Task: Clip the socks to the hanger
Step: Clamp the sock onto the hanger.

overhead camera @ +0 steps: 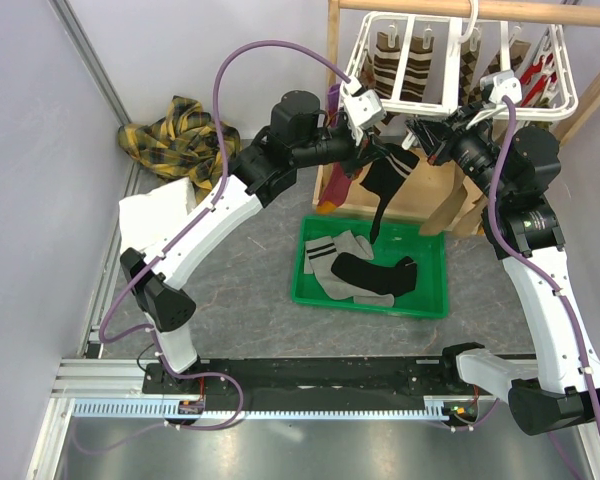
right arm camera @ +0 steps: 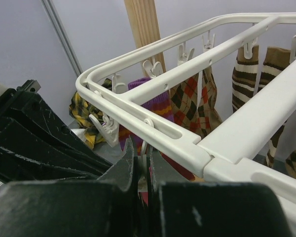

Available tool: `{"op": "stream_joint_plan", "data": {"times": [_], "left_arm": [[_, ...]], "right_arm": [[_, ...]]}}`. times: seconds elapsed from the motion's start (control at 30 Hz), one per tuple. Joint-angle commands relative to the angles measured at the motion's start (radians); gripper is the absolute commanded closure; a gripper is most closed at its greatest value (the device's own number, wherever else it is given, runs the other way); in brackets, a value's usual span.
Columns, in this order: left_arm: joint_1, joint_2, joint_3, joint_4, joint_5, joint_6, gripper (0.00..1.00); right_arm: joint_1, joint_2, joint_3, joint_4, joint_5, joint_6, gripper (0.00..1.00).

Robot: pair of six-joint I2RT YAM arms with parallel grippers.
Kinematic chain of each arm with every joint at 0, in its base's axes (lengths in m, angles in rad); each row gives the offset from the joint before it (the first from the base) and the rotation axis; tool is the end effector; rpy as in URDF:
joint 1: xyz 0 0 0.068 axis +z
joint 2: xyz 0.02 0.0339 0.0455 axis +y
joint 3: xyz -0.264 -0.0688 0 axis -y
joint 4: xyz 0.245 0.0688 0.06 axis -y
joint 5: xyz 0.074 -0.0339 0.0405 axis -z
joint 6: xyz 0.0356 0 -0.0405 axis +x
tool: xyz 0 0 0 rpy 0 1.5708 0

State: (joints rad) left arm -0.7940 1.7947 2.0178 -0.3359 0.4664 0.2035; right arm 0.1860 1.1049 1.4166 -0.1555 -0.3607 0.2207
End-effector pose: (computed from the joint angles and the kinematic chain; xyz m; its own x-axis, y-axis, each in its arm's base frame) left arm 0.2756 -0.3032 0.4717 0.1148 0.1408 -0.9834 0.9465 0.2849 0.1512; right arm 0.2160 0.0534 0.4983 0.0363 0.2152 -0.9759 -0.5366 0.8280 0.1627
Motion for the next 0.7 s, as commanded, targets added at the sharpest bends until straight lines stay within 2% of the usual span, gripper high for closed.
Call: {"op": "stream_joint_plan", "data": {"times": [0.0,0.67], "left_arm": [[-0.007,0.015,0.067,-0.017,-0.029,0.007,0.98],[-0.008,0.000,0.105,-0.017,-0.022,-0.019,0.98]], "right_arm": [[0.018,-0.016,-0.002,-0.053,-0.165,-0.011,1.00],[0.020,-0.016,-0.019,-0.053,-0.158,-0.024,1.00]]}}
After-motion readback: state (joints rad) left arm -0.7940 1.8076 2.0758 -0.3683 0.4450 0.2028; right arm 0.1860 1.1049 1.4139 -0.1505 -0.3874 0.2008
